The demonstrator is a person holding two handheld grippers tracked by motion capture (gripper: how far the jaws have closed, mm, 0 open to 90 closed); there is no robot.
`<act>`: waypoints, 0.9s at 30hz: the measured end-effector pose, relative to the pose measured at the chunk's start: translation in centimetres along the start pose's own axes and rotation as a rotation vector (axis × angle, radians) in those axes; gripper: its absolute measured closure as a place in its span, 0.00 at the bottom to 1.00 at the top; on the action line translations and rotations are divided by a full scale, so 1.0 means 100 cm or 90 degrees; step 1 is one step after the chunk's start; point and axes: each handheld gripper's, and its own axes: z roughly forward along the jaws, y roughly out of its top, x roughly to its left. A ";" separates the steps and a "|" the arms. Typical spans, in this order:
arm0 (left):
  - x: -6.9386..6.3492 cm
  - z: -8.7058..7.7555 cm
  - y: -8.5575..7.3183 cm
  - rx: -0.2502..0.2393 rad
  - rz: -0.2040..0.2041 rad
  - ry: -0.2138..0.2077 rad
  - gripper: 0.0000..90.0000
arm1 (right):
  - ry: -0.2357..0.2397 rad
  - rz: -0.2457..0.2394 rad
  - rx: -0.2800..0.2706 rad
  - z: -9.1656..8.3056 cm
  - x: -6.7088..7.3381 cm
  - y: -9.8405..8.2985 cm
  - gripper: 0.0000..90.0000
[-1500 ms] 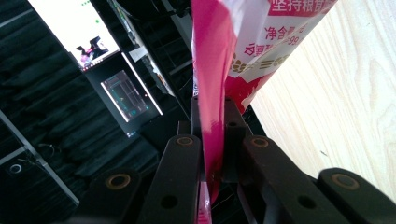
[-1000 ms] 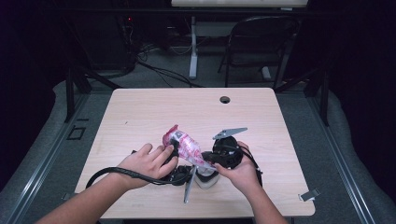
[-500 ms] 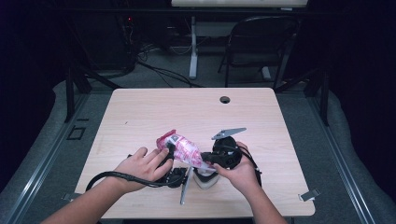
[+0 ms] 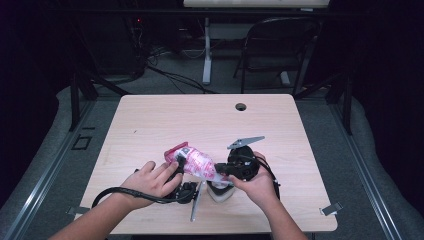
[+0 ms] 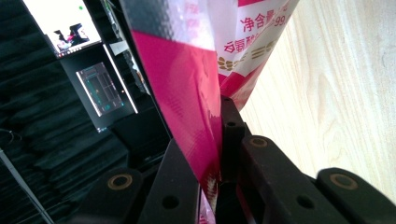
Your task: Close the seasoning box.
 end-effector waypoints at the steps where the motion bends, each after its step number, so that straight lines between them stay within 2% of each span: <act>1: -0.001 0.000 0.000 -0.003 -0.001 0.006 0.98 | 0.000 0.000 0.001 0.000 0.000 0.000 1.00; 6: -0.005 0.001 0.000 -0.003 -0.002 -0.004 0.99 | 0.003 0.002 0.001 -0.001 0.000 0.000 1.00; 14: -0.004 0.000 -0.001 -0.004 0.003 -0.003 0.99 | 0.009 0.007 -0.003 -0.002 -0.001 0.001 1.00; 19: 0.001 -0.002 -0.003 -0.003 0.004 0.018 0.99 | 0.019 0.007 -0.010 -0.004 -0.001 0.001 1.00; 21: 0.005 -0.003 -0.002 0.000 0.010 0.019 0.99 | 0.021 0.009 -0.012 -0.004 -0.001 0.001 1.00; 22: 0.006 -0.003 -0.002 0.001 0.004 0.019 0.99 | 0.020 0.008 -0.012 -0.004 -0.001 0.001 1.00; 23: 0.008 -0.003 -0.001 0.000 0.014 0.036 0.99 | 0.020 0.007 -0.011 -0.004 -0.001 0.001 1.00; 24: 0.010 -0.004 0.000 0.001 0.019 0.043 0.99 | 0.018 0.004 -0.009 -0.004 -0.001 0.001 1.00; 26: 0.012 -0.004 0.001 0.002 0.026 0.041 0.99 | 0.015 0.002 -0.009 -0.004 -0.001 0.001 1.00; 27: 0.012 -0.004 0.001 0.002 0.021 0.041 0.99 | 0.013 0.001 -0.006 -0.004 -0.001 0.001 1.00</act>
